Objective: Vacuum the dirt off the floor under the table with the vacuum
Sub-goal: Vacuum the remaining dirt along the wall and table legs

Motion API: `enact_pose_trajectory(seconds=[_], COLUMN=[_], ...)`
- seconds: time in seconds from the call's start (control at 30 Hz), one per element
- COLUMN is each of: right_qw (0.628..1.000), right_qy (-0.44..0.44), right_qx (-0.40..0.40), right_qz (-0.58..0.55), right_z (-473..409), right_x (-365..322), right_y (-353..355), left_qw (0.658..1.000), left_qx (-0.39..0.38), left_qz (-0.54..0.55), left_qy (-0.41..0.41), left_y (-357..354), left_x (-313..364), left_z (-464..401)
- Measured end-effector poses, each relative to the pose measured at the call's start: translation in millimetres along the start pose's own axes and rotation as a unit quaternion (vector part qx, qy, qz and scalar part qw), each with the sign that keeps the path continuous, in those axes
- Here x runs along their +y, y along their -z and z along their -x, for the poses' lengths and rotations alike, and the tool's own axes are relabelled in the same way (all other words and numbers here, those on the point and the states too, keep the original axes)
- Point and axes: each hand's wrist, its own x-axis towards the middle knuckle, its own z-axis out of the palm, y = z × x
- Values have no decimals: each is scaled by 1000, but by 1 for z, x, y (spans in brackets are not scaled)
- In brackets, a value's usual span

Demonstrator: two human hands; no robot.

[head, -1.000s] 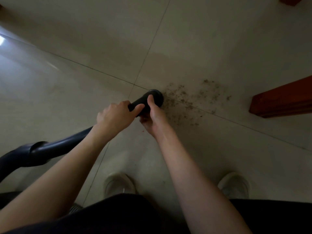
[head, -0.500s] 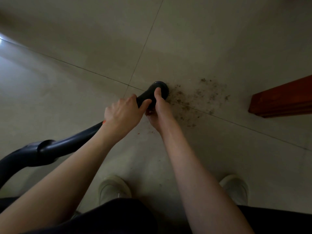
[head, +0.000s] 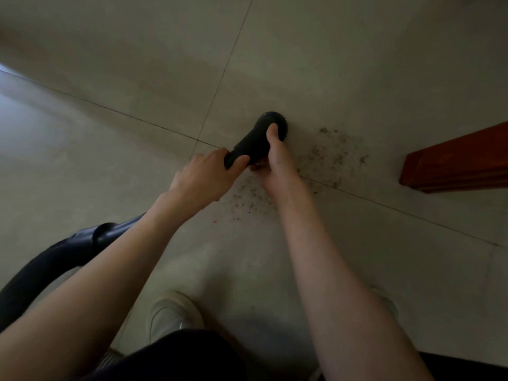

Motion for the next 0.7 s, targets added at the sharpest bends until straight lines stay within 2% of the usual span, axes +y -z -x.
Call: enact_pose_trajectory(seconds=[0.2, 0.37, 0.7], right_qw=[1000, 998, 994], right_qy=[1, 4, 55], right_qx=[-19, -40, 22], right_qz=[12, -47, -92], right_z=[3, 7, 0], right_x=[-1, -14, -22], right_y=[0, 2, 8], left_qw=[999, 999, 997], left_qx=[-23, -10, -2], left_qz=[31, -22, -20], left_qy=[-23, -41, -78], left_y=[10, 16, 8], left_x=[8, 23, 42], left_z=[-12, -21, -32])
